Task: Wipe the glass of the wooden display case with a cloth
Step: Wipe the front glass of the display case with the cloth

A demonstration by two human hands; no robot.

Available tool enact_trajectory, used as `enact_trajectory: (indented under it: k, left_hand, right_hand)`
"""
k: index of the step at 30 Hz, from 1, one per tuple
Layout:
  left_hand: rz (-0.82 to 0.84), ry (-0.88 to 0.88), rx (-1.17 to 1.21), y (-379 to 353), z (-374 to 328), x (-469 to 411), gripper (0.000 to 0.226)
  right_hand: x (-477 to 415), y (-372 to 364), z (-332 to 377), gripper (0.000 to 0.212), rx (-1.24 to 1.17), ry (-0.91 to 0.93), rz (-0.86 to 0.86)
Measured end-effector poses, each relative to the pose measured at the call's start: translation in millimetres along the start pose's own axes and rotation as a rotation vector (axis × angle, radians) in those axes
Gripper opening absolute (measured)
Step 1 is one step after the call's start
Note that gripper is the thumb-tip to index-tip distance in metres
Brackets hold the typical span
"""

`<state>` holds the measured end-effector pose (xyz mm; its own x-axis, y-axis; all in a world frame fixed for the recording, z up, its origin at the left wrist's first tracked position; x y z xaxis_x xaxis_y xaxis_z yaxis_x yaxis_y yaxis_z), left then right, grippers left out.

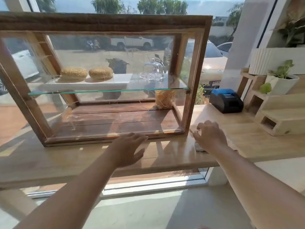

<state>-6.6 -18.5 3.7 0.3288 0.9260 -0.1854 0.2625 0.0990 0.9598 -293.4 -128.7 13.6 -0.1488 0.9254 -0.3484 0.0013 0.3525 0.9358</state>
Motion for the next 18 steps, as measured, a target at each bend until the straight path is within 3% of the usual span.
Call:
enact_trajectory:
  k: [4, 10, 18]
  left_hand:
    - [0.042, 0.018, 0.038, -18.8, 4.8, 1.6, 0.063]
    - [0.049, -0.057, 0.066, -37.9, 12.8, -1.9, 0.056]
    - [-0.013, -0.042, 0.136, -53.8, 22.3, -3.2, 0.045]
  right_hand:
    - [-7.4, -11.4, -11.0, 0.049, 0.101, -0.079, 0.121]
    - [-22.1, -33.3, -23.8, 0.085, 0.097, -0.199, 0.505]
    - [-14.0, -53.3, -29.1, 0.086, 0.065, -0.278, 0.525]
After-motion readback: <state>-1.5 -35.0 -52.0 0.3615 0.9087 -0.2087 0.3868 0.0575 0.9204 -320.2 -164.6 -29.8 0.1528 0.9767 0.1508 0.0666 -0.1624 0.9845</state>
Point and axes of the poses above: each hand's wrist, its own x-axis away from the middle knuckle, its own y-axis out of the back of the hand, z = x × y, the point moved 2 cm from there along -x, towards the middle knuckle, and after that the axes turned 12 degrees about x, right-handed, at the moved point
